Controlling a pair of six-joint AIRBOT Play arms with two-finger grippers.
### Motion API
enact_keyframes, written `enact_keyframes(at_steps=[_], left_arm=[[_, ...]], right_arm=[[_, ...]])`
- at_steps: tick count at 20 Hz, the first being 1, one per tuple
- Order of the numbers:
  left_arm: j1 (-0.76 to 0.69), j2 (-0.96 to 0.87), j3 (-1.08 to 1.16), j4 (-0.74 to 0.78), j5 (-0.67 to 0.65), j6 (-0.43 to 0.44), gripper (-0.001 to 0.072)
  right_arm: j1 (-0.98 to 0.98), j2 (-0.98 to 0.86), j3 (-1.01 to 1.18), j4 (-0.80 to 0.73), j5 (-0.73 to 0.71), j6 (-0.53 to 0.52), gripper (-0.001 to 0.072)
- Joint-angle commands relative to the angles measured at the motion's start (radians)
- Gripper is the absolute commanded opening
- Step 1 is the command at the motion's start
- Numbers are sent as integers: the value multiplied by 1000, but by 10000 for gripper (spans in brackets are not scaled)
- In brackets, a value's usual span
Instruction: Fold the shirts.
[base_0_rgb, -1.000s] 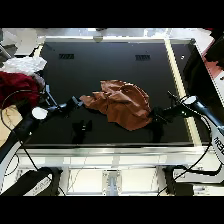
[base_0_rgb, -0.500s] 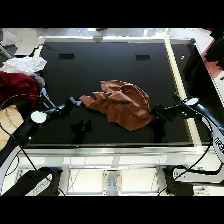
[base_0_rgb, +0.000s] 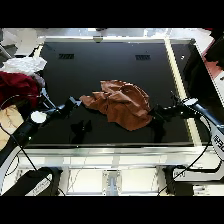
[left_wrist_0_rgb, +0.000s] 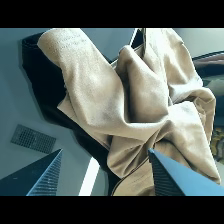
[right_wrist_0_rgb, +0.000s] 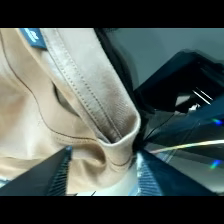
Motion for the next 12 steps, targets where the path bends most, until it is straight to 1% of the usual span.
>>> enact_keyframes(at_steps=[1,2,3,5,6,8,9,12], left_arm=[[0,0,0,0,0,0,607],[0,-2,0,0,0,0,608],[0,-9,-1,1,0,0,607],[-1,-45,-1,0,-17,0,607],[-5,-70,-1,0,-35,0,607],[-23,-130,-1,-50,-47,0,608],[-38,-164,0,-95,-24,0,608],[-77,-254,4,-128,121,0,608]], right_arm=[[24,-29,0,46,-1,-43,433],[28,-30,0,63,-6,-47,352],[29,-29,0,74,-9,-47,248],[29,-29,0,75,-20,-47,120],[29,-29,0,75,-27,-47,18],[29,-29,0,75,-42,-47,17],[29,-29,0,77,-47,-47,17],[29,-27,25,77,-24,-48,17]])
